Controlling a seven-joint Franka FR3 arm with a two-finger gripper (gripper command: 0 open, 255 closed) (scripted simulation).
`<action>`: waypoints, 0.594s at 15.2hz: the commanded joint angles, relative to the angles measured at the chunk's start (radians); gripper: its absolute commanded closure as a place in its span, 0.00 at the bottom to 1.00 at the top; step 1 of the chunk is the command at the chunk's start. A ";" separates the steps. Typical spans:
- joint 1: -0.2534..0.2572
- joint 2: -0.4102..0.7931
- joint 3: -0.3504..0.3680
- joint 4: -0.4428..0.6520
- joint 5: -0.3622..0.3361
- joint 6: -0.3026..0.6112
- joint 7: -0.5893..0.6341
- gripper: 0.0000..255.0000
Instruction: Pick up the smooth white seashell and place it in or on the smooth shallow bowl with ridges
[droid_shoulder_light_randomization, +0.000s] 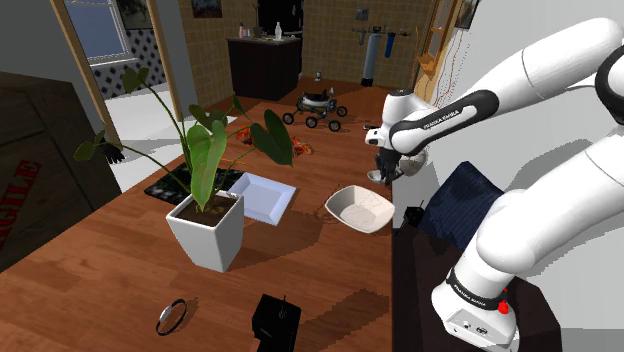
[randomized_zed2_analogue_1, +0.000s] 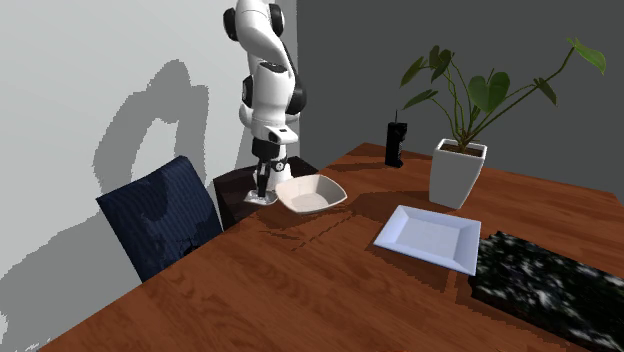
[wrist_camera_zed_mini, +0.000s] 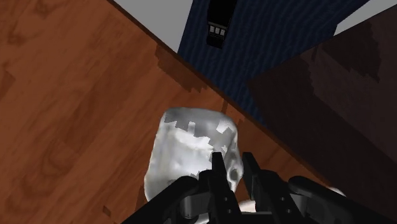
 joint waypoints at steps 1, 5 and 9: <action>0.001 -0.024 0.004 0.010 0.005 -0.035 -0.007 1.00; 0.004 -0.062 0.011 0.038 0.016 -0.100 -0.018 1.00; 0.007 -0.095 0.019 0.070 0.026 -0.163 -0.029 1.00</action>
